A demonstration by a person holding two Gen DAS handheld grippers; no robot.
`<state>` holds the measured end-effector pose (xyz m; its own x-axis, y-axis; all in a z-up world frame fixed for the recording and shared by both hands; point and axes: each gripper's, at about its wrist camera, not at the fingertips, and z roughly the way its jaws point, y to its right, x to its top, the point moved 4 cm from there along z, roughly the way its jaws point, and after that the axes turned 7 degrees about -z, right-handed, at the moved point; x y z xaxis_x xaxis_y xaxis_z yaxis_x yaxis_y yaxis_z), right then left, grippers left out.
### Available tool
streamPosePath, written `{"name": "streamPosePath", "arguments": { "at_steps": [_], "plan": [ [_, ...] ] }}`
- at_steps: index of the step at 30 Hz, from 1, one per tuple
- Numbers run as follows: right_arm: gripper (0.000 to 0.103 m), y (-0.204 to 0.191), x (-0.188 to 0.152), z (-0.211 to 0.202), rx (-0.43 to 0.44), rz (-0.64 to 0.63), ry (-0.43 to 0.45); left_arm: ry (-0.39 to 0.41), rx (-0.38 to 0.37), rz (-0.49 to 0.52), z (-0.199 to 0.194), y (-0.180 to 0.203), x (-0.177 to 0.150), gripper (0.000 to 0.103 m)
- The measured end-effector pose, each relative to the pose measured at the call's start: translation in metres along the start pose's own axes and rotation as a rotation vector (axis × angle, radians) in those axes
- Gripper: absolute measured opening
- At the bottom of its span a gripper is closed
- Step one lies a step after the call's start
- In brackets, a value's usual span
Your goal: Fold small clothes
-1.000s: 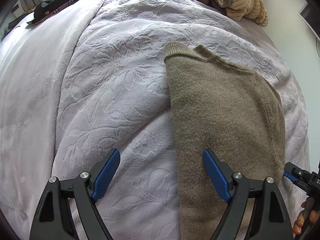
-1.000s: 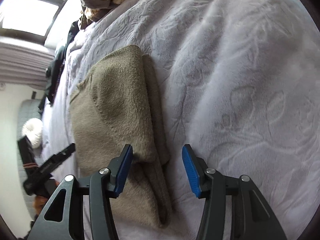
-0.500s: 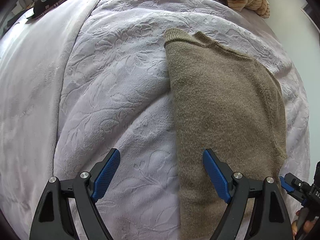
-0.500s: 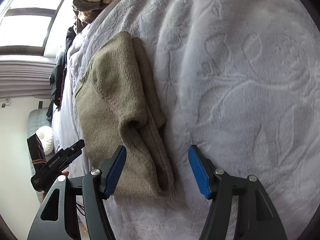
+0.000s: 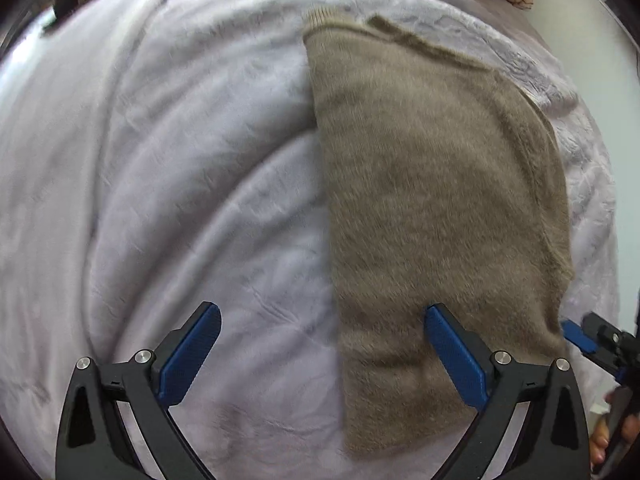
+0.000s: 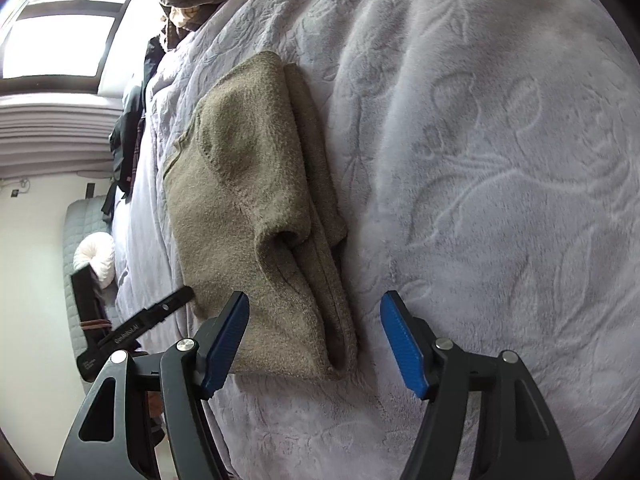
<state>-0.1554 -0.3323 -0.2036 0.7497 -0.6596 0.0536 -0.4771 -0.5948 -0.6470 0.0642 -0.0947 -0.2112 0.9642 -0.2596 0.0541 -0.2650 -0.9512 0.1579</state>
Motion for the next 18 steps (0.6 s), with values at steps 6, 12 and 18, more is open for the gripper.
{"name": "streamPosePath", "arguments": {
  "at_steps": [6,12,18],
  "plan": [
    [0.072,-0.001,0.031,0.003,0.069,-0.029,0.006,-0.004,-0.087,-0.024,0.005,-0.001,0.007,0.103],
    [0.072,-0.001,0.062,0.022,0.116,-0.055,-0.020,-0.046,-0.166,-0.062,0.025,0.008,0.028,0.103],
    [0.072,0.002,0.085,0.039,0.144,-0.070,-0.061,-0.061,-0.281,-0.117,0.035,0.011,0.049,0.103]
  ]
}}
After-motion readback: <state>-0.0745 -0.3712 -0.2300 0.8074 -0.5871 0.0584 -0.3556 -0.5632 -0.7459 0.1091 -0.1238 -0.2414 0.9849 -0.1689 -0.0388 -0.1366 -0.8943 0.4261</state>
